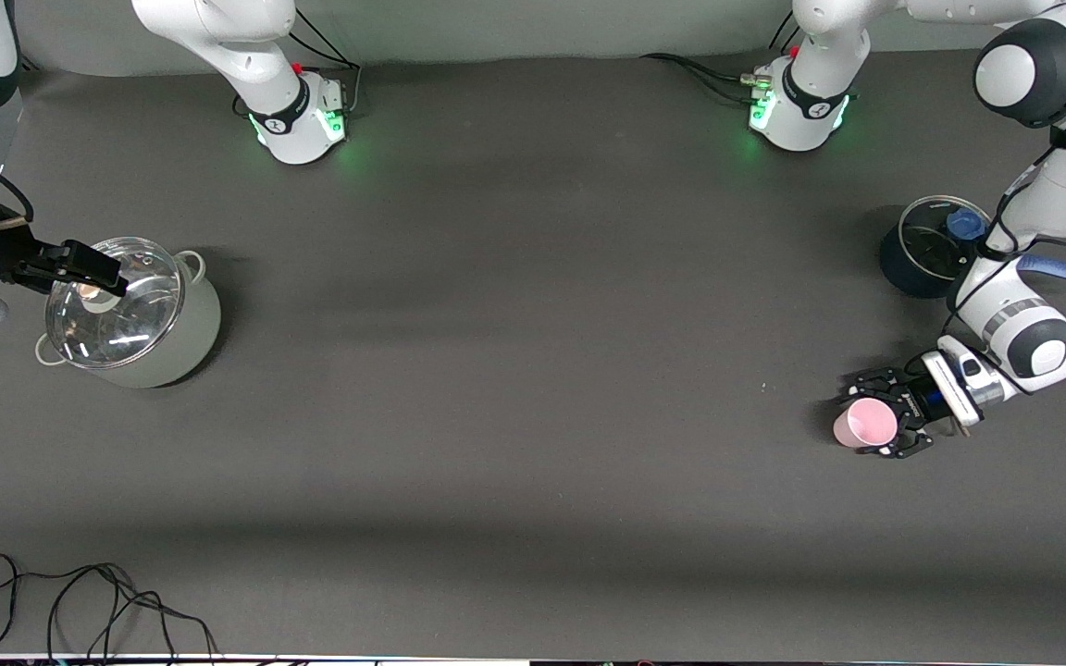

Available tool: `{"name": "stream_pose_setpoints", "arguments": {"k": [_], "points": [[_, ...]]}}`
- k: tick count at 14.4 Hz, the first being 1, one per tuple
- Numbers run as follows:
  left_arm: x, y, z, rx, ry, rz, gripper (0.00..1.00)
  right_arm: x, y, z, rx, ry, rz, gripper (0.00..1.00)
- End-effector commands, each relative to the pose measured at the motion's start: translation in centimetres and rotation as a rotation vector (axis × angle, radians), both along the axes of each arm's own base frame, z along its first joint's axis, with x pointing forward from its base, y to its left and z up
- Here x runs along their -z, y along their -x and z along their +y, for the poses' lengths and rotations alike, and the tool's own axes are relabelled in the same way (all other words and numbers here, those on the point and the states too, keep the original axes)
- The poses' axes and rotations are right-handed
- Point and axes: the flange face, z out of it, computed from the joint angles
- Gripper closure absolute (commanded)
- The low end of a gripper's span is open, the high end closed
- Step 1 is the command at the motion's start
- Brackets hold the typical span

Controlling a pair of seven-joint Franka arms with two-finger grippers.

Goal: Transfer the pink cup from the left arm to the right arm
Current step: 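Close the left gripper around the pink cup's base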

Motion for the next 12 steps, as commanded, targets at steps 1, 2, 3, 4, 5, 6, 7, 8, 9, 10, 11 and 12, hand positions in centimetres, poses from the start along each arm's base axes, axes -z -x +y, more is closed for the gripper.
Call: {"name": "stream_pose_setpoints", "arguments": {"k": [1,2,3,4,5,6,7,8,9,10,11,12], "points": [[0.0,0.0,-0.4,-0.016,-0.001,0.001,0.32,-0.4,-0.1,0.1,0.006,-0.004,0.007,0.00],[0.1,0.1,-0.3,-0.019,0.005,0.011,0.41,-0.4,-0.1,0.2,0.004,-0.004,0.007,0.00],[0.0,0.2,-0.3,-0.024,0.007,0.023,0.48,-0.3,-0.1,0.1,0.006,-0.004,0.008,0.00],[-0.1,0.1,-0.2,-0.027,0.006,0.024,0.49,-0.4,-0.1,0.1,0.006,-0.004,0.007,0.00],[-0.3,0.0,-0.4,-0.030,0.009,0.038,0.53,-0.5,-0.1,0.1,0.006,-0.003,0.005,0.00],[-0.8,-0.3,-0.6,-0.033,0.015,0.059,0.55,-0.5,-0.1,0.1,0.006,-0.003,0.005,0.00],[-1.7,-0.7,-1.1,-0.032,0.017,0.072,0.60,-0.4,-0.1,0.2,0.004,-0.004,0.007,0.00],[-2.6,-0.9,-1.9,-0.028,0.022,0.092,0.60,-0.4,-0.1,0.2,0.004,-0.004,0.007,0.00],[-4.1,-1.4,-2.9,-0.024,0.022,0.112,0.60,-0.4,-0.1,0.1,0.007,-0.004,0.007,0.00],[-5.0,-1.6,-4.0,-0.027,0.014,0.143,0.61,-0.4,-0.1,0.2,0.006,-0.004,0.007,0.00],[-6.4,-1.7,-5.4,-0.022,-0.003,0.158,0.64,-0.4,-0.1,0.1,0.007,-0.004,0.007,0.00],[-7.6,-1.6,-7.3,-0.016,-0.015,0.180,0.64,-0.4,-0.1,0.1,0.012,-0.003,0.007,0.00]]}}
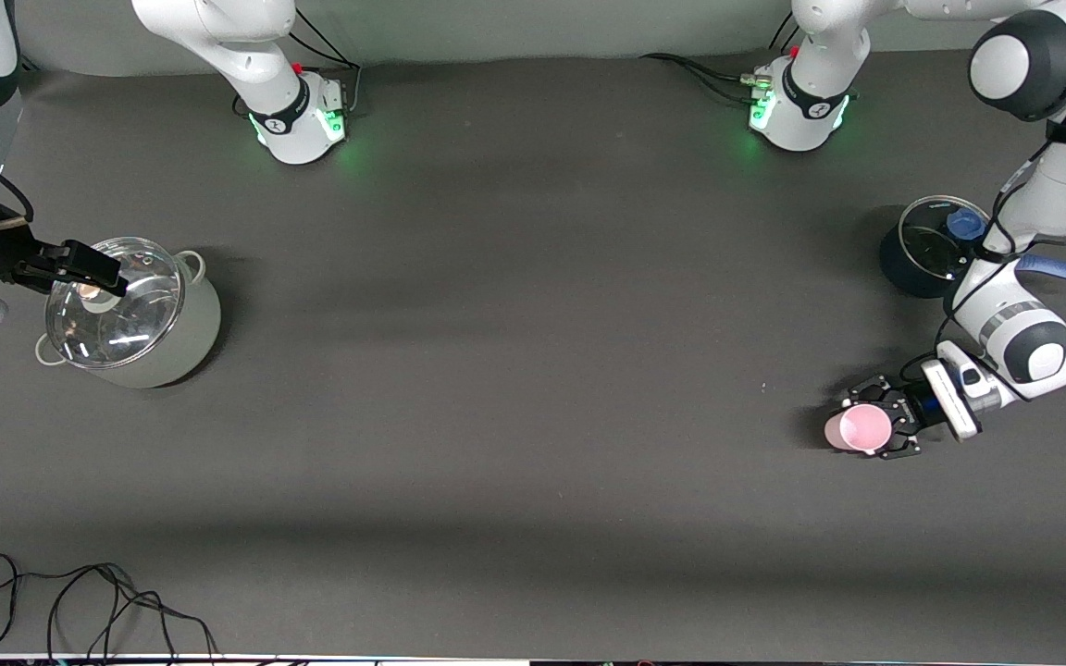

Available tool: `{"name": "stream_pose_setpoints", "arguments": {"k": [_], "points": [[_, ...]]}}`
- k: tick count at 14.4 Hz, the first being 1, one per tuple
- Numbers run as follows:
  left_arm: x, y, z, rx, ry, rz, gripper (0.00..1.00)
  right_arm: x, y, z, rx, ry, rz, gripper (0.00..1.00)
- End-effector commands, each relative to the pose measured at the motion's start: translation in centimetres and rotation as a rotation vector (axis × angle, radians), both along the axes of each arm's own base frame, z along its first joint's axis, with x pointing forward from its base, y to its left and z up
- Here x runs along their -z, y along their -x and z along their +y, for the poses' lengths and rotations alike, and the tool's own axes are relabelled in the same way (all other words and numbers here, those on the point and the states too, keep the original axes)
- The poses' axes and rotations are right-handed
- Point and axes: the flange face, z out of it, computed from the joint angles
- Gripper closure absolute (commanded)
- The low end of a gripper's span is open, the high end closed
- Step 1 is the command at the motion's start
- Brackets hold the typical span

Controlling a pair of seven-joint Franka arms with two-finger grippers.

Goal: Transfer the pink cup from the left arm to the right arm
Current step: 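Lift the pink cup with the left gripper toward the table's middle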

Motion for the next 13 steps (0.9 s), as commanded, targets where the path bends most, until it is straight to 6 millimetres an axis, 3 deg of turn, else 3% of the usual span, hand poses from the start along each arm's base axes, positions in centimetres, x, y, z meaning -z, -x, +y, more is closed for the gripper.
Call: {"name": "stream_pose_setpoints", "arguments": {"k": [1,3,6,10,13], "points": [[-5.1,0.5,-5.2,-0.009,-0.059,0.078,0.64,-0.4,-0.1,-0.3,0.016,-0.003,0.007,0.00],[-7.7,0.6,-8.6,0.007,-0.076,0.107,0.64,-0.4,-0.1,-0.8,0.024,-0.005,0.007,0.00],[-9.1,1.3,-13.1,0.009,-0.018,0.116,0.62,-0.5,-0.1,-1.2,0.029,-0.003,0.005,0.00],[-12.6,2.6,-20.3,-0.015,0.029,0.106,0.62,-0.3,0.4,-1.1,0.029,-0.005,0.049,0.00],[-15.2,3.6,-25.3,-0.045,0.043,0.109,0.62,-1.7,0.4,-0.7,0.048,0.003,0.030,0.00]]}}
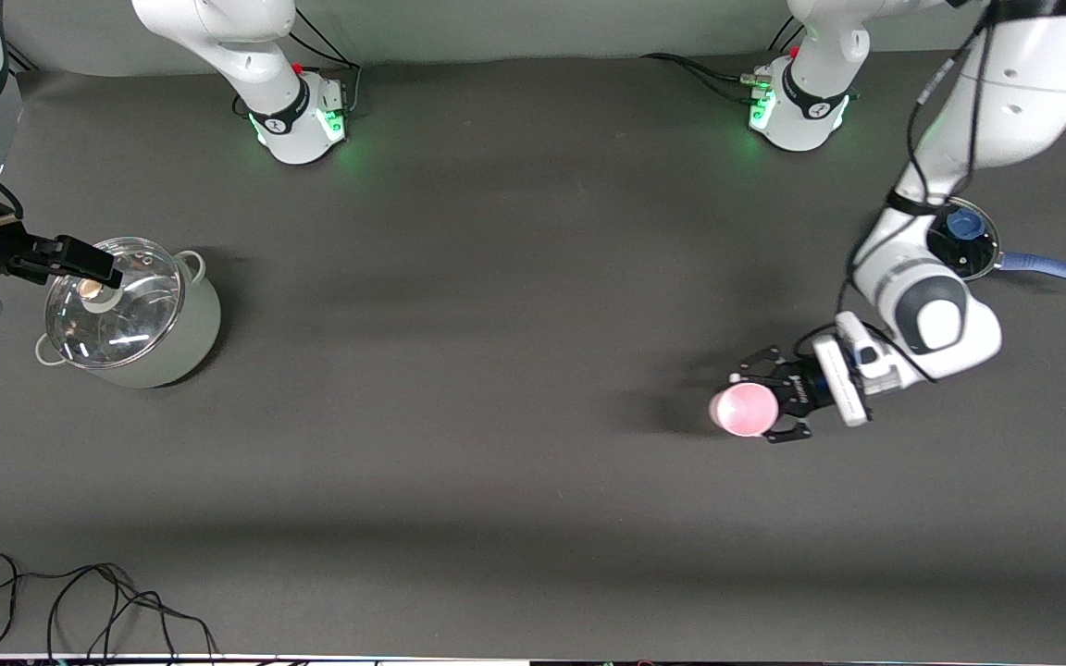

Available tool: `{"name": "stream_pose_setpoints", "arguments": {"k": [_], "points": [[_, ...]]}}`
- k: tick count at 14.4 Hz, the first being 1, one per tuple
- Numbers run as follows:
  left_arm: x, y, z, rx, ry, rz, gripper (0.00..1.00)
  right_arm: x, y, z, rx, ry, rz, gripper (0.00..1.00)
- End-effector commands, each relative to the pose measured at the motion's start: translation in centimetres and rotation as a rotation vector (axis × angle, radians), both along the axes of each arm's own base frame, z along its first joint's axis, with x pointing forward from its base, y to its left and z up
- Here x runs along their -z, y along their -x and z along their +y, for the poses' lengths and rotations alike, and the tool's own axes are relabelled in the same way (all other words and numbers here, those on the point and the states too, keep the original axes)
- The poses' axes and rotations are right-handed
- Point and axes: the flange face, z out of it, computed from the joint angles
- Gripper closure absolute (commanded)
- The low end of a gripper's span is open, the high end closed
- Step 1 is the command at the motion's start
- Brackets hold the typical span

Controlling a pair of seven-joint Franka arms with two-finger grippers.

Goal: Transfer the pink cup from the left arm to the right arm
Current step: 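Lift the pink cup with the left gripper toward the table's middle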

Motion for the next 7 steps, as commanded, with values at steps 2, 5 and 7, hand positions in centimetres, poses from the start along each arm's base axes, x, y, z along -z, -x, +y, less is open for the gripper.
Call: {"name": "stream_pose_setpoints", "arguments": {"k": [2,5,7], "points": [[-4.6,2.7,-5.7,-0.027,-0.012,0.034,0.62,-1.6,-0.6,1.1,0.152,0.011,-0.017,0.01],[-8.8,4.6,-11.7,-0.027,-0.087,-0.009,0.62,-1.8,-0.6,3.5,0.395,0.029,-0.020,0.01],[-12.0,6.5,-15.8,-0.061,-0.118,-0.003,0.62,-2.2,-0.4,6.9,0.543,0.021,-0.017,0.01]]}}
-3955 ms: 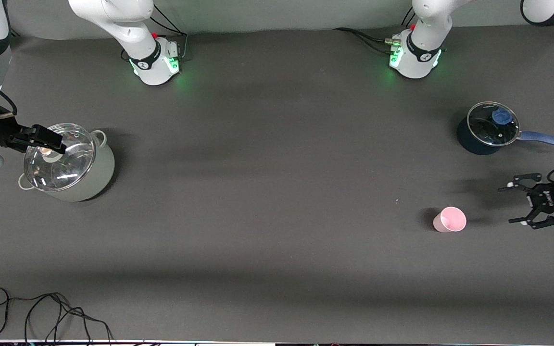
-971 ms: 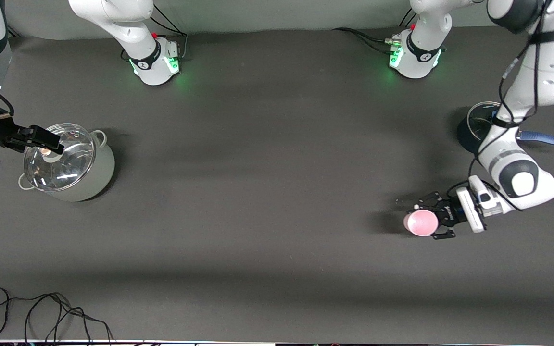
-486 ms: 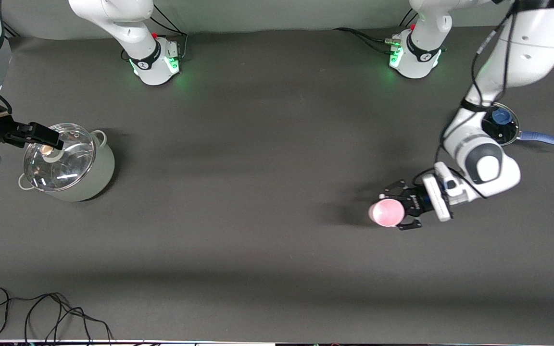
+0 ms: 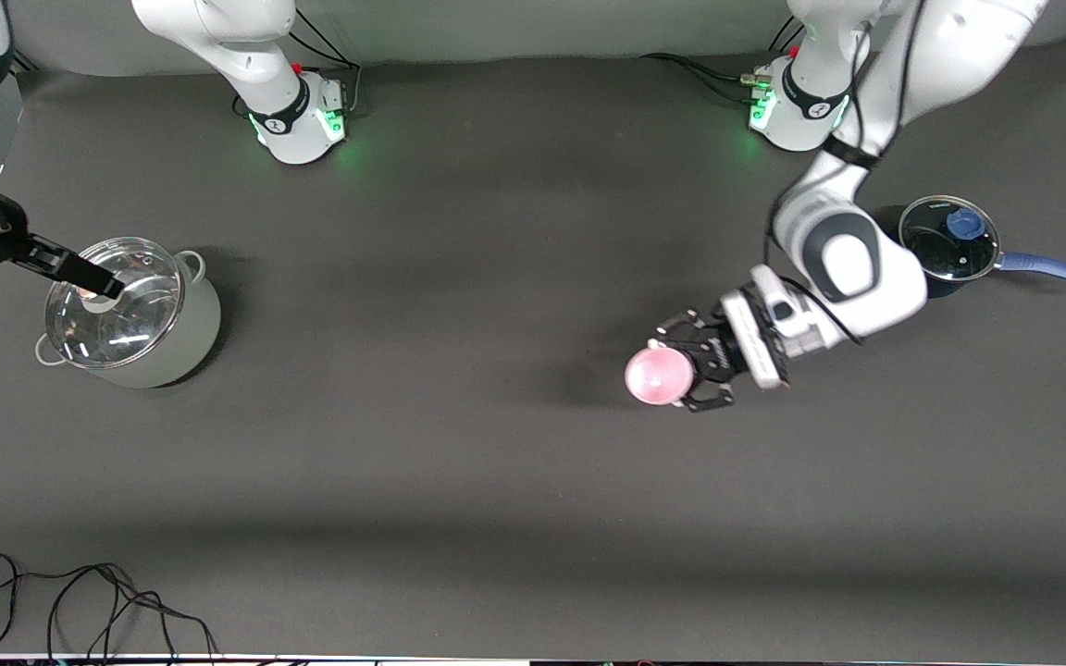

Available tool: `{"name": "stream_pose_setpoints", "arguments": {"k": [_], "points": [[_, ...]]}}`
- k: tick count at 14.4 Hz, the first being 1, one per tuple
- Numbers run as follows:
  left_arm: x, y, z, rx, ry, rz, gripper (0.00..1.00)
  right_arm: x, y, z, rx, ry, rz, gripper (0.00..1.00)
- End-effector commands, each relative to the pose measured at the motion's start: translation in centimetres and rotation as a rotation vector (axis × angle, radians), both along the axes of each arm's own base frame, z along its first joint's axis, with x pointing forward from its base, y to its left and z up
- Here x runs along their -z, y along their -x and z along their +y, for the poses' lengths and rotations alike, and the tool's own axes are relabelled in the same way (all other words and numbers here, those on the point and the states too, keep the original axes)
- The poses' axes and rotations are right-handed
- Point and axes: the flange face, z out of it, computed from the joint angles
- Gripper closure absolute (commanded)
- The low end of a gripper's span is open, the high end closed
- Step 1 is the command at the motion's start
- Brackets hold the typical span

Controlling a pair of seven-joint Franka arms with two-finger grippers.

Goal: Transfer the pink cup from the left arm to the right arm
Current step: 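Lift the pink cup with the left gripper toward the table's middle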

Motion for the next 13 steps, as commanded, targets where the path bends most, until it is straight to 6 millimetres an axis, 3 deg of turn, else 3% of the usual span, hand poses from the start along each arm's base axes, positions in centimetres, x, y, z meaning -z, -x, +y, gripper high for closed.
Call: {"name": "stream_pose_setpoints", "arguments": {"k": [1,3,8,11,13], "points": [[-4.7,3.5,-4.6,-0.056,-0.036,0.017,0.62,-1.4,0.2,5.4,0.208,-0.054,0.005,0.01],[-7.3,5.8,-7.9,-0.056,-0.054,-0.006,0.63,-2.6,0.5,9.3,0.381,-0.115,0.017,0.01],[-10.7,10.2,-13.4,-0.052,-0.077,-0.046,0.63,-3.5,1.7,22.9,0.571,-0.140,0.051,0.01],[-11.8,11.2,-14.7,-0.057,-0.078,-0.064,0.63,-2.4,2.9,30.1,0.640,-0.130,0.084,0.01],[-12.1,11.0,-14.8,-0.067,-0.068,-0.053,0.63,-1.5,4.1,33.4,0.599,-0.133,0.116,0.01]]}}
